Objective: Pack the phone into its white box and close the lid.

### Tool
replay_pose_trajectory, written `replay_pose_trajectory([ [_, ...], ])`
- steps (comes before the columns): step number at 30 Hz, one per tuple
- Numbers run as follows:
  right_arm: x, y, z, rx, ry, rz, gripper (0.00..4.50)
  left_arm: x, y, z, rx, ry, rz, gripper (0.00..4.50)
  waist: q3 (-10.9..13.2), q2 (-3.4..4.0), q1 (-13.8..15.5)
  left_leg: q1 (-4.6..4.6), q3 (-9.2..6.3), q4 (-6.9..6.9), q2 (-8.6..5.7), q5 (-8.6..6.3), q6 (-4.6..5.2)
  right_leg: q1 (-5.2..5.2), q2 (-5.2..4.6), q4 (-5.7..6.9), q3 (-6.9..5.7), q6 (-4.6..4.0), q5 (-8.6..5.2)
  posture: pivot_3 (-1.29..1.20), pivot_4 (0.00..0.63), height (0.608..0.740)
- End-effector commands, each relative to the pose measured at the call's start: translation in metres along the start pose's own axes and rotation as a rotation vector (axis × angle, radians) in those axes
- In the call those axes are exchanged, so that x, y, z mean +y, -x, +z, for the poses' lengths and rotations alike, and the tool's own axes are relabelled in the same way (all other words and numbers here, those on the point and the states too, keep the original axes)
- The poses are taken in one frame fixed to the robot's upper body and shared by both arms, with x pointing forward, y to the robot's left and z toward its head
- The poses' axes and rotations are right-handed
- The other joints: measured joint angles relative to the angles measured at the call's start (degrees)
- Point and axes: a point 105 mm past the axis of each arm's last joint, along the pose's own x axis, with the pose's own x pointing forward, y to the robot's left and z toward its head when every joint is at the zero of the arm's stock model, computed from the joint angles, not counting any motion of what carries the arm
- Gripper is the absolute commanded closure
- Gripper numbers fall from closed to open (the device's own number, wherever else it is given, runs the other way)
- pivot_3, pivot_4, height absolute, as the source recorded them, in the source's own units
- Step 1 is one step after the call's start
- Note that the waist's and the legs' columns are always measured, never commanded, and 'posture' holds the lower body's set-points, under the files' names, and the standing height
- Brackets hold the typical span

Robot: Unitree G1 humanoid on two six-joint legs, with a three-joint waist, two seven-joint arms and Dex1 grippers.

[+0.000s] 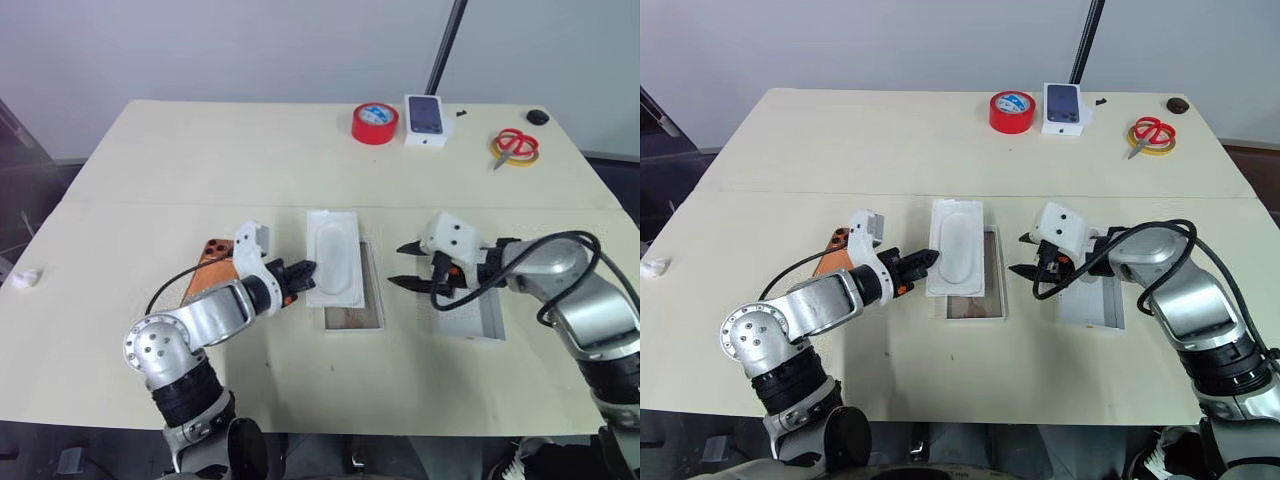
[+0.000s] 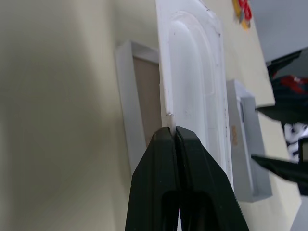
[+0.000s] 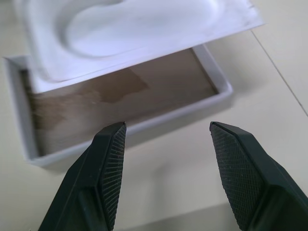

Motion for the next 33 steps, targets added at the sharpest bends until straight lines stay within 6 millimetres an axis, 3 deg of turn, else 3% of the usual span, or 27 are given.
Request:
replay_pose_trajectory([
  [1, -0.006, 0.004, 0.011, -0.030, 0.053, -0.024, 1.62, -0.014, -0.004, -0.013, 0.025, 0.046, -0.081, 4.50, 0.00, 0.00, 0.09, -0.01, 0.00, 0.00, 0.00, 0.00, 0.00, 0.00, 0.00, 0.00, 0.00, 0.00, 0.00, 0.00, 0.150, 0.732],
  [4, -0.007, 0.002, 0.011, -0.034, 0.057, -0.029, 1.62, -0.017, -0.004, -0.014, 0.042, 0.029, -0.101, 4.50, 0.00, 0.00, 0.09, -0.01, 0.00, 0.00, 0.00, 0.00, 0.00, 0.00, -0.02, 0.00, 0.00, 0.00, 0.00, 0.00, 0.150, 0.732],
  [7, -0.010, 0.000, 0.012, -0.034, 0.061, -0.042, 1.56, -0.021, -0.002, -0.017, 0.061, 0.018, -0.128, 3.61, 0.00, 0.00, 0.15, -0.01, 0.00, 0.00, 0.00, 0.00, -0.01, 0.00, -0.02, 0.00, -0.01, 0.00, 0.00, 0.00, 0.150, 0.732],
  [11, -0.015, -0.002, 0.014, -0.040, 0.069, -0.061, 1.56, -0.018, 0.002, -0.015, 0.065, 0.021, -0.135, 1.68, 0.00, 0.00, 0.08, 0.00, 0.00, 0.01, 0.02, 0.01, -0.01, 0.00, -0.03, 0.00, 0.00, 0.00, 0.00, 0.00, 0.150, 0.732],
  [14, -0.017, -0.004, 0.016, -0.050, 0.076, -0.068, 1.56, -0.011, 0.010, -0.007, 0.051, 0.019, -0.119, 1.68, -0.01, 0.02, 0.01, 0.01, 0.00, 0.01, 0.04, 0.01, -0.01, 0.00, -0.02, 0.02, 0.00, 0.00, 0.00, 0.00, 0.150, 0.732],
  [20, -0.014, -0.018, 0.026, -0.079, 0.055, -0.062, 4.45, 0.011, 0.030, 0.021, -0.024, -0.093, -0.034, 1.61, -0.02, 0.04, 0.04, 0.01, 0.01, 0.00, 0.09, 0.02, -0.03, -0.01, -0.03, 0.02, 0.00, -0.01, 0.00, 0.00, 0.150, 0.732],
  [24, -0.007, -0.043, 0.030, -0.073, 0.050, -0.074, 4.45, 0.035, 0.047, 0.041, -0.096, -0.299, 0.061, 1.61, -0.03, 0.06, -0.13, 0.01, 0.02, -0.01, 0.02, 0.04, -0.07, -0.02, 0.03, 0.01, -0.04, -0.02, -0.01, 0.00, 0.150, 0.732],
  [26, -0.006, -0.054, 0.029, -0.050, 0.071, -0.103, 4.45, 0.037, 0.053, 0.042, -0.098, -0.432, 0.055, 1.61, -0.03, 0.07, -0.07, 0.03, 0.06, -0.06, 0.02, 0.05, -0.09, -0.08, 0.04, 0.02, -0.01, -0.03, -0.01, 0.00, 0.150, 0.732],
  [30, -0.001, -0.072, 0.024, -0.006, 0.115, -0.115, 4.45, 0.036, 0.066, 0.027, -0.039, -0.714, -0.025, 1.61, -0.02, 0.09, 0.08, -0.01, 0.15, -0.12, 0.01, 0.06, -0.10, -0.16, -0.02, -0.01, 0.04, -0.05, -0.02, 0.00, 0.150, 0.732],
  [33, 0.000, -0.083, 0.024, 0.004, 0.133, -0.128, 4.45, 0.039, 0.077, 0.015, -0.001, -0.783, -0.096, 1.61, -0.01, 0.09, 0.10, -0.04, 0.16, -0.14, 0.05, 0.05, -0.09, -0.17, -0.09, -0.05, 0.03, -0.10, -0.05, 0.00, 0.150, 0.732],
])
